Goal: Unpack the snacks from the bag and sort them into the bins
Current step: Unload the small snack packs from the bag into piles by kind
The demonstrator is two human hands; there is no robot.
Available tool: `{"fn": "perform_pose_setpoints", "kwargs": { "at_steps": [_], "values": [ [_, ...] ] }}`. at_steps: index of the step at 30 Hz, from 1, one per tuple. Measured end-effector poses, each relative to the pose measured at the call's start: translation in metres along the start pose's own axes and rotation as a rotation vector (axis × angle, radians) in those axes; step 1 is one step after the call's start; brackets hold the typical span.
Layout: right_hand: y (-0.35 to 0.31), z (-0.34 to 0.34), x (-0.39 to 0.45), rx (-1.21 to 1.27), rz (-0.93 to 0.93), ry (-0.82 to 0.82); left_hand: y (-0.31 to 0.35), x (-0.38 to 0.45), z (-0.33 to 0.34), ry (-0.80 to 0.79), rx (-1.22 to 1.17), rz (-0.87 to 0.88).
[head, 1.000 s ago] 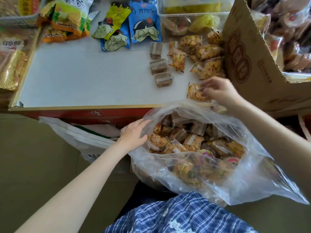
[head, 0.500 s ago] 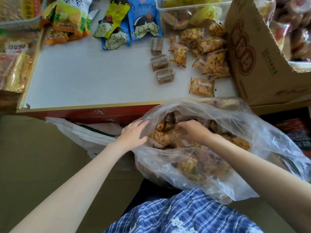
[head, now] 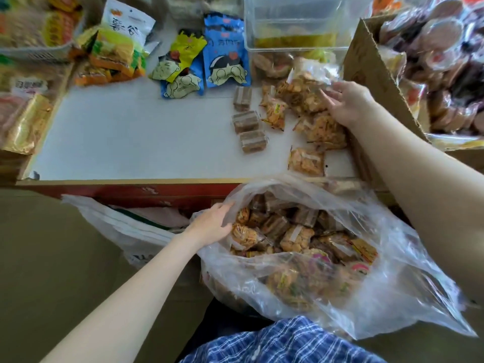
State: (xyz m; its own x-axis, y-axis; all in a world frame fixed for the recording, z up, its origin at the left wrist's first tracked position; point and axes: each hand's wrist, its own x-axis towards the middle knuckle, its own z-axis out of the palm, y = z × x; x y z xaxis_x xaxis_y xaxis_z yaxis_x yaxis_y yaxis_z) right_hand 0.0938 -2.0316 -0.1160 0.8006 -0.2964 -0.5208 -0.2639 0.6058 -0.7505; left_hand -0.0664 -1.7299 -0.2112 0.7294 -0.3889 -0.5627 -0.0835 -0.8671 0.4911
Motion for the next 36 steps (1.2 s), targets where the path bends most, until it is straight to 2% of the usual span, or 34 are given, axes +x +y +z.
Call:
{"fn": "perform_pose_setpoints", "kwargs": {
  "at_steps": [2,5,8,12,14,16,17,19,21,23,26,30,33,36],
  "values": [
    [-0.006,0.006,0.003,-0.093,0.029,-0.004,-0.001,-0.003,0.002,0.007,-0.016,0.005],
    [0.005,0.000,-0.003,-0.381,0.116,-0.056,-0.006,-0.007,0.006,0.002,-0.016,0.009],
    [0.016,-0.013,-0.010,-0.424,0.172,-0.043,-0.011,-0.008,0.007,0.007,0.004,0.008],
    [0.018,-0.025,-0.028,-0.445,0.111,0.003,-0.014,-0.007,0.006,0.022,-0.004,0.030],
    [0.031,-0.031,-0.047,-0.569,0.037,-0.026,-0.015,-0.007,0.006,0.064,-0.001,0.057],
    [0.057,-0.044,-0.074,-0.859,-0.086,-0.160,-0.015,-0.009,0.009,0.146,0.015,0.066],
    [0.073,-0.054,-0.089,-1.043,-0.149,-0.292,-0.015,-0.011,0.011,0.171,0.040,0.063],
    [0.112,-0.076,-0.113,-1.415,-0.196,-0.613,-0.017,-0.016,0.018,0.147,0.175,0.053],
    [0.152,-0.089,-0.124,-1.616,-0.158,-0.805,-0.022,-0.022,0.025,0.065,0.317,0.012],
    [0.184,-0.088,-0.123,-1.652,-0.110,-0.837,-0.027,-0.025,0.027,0.003,0.336,-0.058],
    [0.224,-0.075,-0.109,-1.630,-0.043,-0.705,-0.032,-0.029,0.024,-0.029,0.319,-0.123],
    [0.259,-0.072,-0.103,-1.791,0.002,-0.629,-0.037,-0.033,0.015,-0.047,0.357,-0.124],
    [0.247,-0.070,-0.109,-1.664,-0.118,-0.597,-0.038,-0.031,0.007,-0.061,0.313,-0.121],
    [0.205,-0.071,-0.111,-1.477,-0.091,-0.575,-0.036,-0.024,0.004,-0.051,0.260,-0.100]
  ]
}}
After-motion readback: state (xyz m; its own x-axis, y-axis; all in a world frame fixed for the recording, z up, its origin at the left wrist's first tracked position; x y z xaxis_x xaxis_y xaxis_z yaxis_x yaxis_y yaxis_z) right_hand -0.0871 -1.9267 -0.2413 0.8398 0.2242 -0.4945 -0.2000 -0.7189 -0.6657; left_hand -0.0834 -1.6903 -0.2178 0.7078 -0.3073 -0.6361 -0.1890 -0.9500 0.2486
